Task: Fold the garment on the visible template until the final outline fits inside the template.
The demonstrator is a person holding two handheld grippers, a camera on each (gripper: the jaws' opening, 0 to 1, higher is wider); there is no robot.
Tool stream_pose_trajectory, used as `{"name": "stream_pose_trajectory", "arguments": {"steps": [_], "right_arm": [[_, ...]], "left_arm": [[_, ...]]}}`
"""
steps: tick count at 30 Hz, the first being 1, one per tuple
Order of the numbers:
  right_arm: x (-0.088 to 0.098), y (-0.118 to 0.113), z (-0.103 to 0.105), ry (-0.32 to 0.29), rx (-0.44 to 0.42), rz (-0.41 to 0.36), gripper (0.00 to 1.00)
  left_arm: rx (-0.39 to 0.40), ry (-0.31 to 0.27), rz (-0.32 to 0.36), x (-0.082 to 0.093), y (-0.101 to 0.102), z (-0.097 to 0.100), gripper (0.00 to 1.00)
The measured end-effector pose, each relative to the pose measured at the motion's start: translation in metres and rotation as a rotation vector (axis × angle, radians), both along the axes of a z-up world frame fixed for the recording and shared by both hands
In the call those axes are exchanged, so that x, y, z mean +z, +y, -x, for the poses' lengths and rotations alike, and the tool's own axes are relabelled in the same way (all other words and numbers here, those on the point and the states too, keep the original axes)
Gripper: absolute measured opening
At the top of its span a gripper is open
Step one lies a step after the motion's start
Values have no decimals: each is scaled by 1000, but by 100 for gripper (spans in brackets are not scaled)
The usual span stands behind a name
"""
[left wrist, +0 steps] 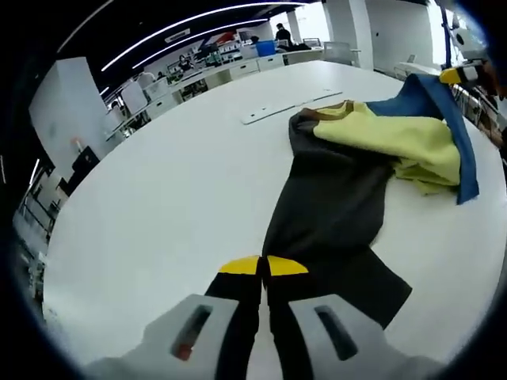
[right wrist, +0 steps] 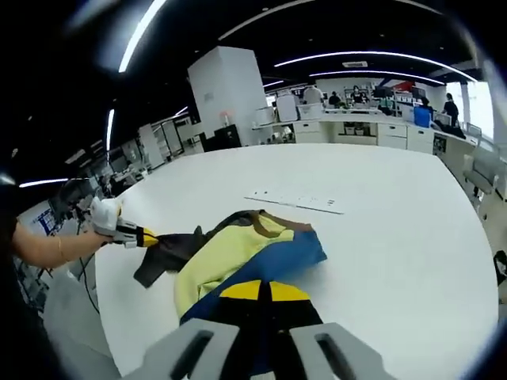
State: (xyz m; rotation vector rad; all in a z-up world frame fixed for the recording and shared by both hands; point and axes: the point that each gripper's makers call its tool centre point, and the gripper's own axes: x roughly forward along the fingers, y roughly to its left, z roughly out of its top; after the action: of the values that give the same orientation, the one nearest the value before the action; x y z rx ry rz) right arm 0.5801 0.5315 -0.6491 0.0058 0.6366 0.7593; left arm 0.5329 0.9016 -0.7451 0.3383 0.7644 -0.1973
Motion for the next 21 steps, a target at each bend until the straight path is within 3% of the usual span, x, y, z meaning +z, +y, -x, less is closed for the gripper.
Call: {"name": "stream_pose_trajectory", "arguments": {"steps": [6,12,15,21], "right_arm": [[0,-8,-8,63,-12,-31,0],[-9,-23,-17,88,-41,23,0],[-21,-37,-23,121,-75,96,0],[-24,-45,-34,98,-73,138,0]], "left_arm": [[-3,21,-41,-5,13,-6,0],[7,33,-70,-8,25,-11,0],[15,43,-83,-9,32,-10,0],[44,41,-71,-8,42,-13,0]]}}
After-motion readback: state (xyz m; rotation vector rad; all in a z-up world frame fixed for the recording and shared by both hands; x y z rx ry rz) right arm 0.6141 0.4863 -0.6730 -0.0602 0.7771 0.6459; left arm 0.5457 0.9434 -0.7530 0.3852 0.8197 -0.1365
